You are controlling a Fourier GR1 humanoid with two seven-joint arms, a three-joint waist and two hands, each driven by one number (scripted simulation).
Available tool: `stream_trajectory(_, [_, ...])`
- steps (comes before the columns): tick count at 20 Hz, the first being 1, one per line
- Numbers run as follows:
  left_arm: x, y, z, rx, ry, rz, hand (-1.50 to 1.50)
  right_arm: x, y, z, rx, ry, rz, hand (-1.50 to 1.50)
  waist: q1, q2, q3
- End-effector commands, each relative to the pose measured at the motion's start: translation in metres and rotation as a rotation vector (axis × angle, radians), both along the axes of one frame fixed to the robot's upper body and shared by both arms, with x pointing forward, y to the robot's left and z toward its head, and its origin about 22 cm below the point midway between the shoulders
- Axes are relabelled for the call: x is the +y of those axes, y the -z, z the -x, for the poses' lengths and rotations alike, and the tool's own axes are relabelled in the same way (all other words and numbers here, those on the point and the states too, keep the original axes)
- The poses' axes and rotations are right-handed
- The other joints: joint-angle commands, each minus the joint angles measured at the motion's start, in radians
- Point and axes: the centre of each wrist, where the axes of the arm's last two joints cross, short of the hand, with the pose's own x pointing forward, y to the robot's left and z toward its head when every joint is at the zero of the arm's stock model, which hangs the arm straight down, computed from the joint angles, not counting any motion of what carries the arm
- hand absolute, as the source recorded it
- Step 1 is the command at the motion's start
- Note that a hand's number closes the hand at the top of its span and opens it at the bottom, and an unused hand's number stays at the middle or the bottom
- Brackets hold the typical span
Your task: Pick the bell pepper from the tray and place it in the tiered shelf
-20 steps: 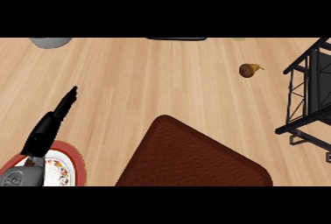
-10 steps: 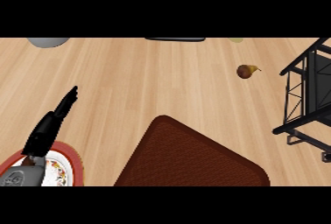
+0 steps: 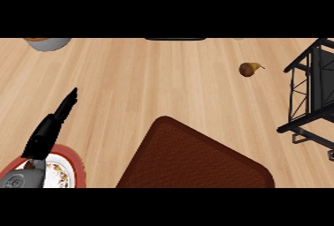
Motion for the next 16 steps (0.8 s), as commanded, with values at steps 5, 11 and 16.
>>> stream_trajectory(5, [0.004, -0.011, -0.012, -0.005, -0.011, 0.008, 0.00, -0.038, -0.032, 0.073, -0.262, 0.186, -0.063, -1.50, -0.016, 0.003, 0.020])
stream_trajectory(11, [-0.001, 0.010, 0.010, 0.010, -0.026, -0.009, 0.00, -0.055, -0.035, 0.162, -0.170, 0.228, -0.182, -1.50, -0.038, -0.004, 0.020])
stream_trajectory(16, [0.010, -0.016, -0.002, -0.004, -0.024, 0.004, 0.00, -0.076, -0.018, 0.223, -0.229, 0.175, -0.242, -1.50, -0.021, 0.002, 0.021])
